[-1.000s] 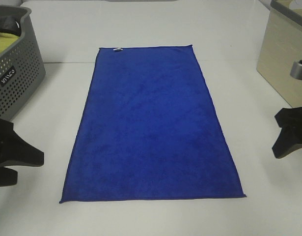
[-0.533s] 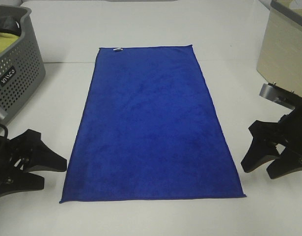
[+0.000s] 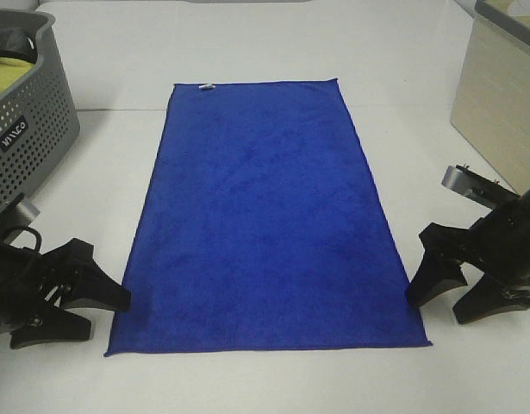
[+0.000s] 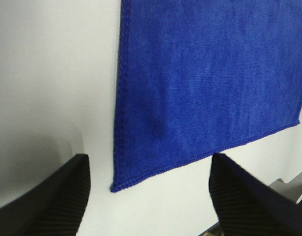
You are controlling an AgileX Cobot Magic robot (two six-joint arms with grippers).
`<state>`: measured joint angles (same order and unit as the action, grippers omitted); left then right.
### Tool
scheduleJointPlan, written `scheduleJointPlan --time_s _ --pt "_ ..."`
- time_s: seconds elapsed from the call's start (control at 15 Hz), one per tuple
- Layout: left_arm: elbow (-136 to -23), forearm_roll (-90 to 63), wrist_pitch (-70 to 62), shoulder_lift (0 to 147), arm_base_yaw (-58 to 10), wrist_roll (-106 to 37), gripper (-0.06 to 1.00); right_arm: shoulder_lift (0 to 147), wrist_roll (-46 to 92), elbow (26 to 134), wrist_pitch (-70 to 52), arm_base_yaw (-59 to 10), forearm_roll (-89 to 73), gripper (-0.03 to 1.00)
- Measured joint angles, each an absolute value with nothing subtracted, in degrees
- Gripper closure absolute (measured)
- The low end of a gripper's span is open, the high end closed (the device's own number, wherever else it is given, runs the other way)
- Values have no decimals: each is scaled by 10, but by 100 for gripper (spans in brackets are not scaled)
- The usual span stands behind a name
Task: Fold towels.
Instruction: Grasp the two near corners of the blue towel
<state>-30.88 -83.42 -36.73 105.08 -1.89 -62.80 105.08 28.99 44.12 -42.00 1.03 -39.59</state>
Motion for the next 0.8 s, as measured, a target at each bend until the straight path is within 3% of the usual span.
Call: scheduleJointPlan --time_s 0.53,0.8 --pt "-360 -845 -402 1108 -25 -632 29 1101 360 449 -430 10 -505 30" --pt "-396 -853 -405 1135 -87 -632 30 1120 392 449 -451 10 -552 32"
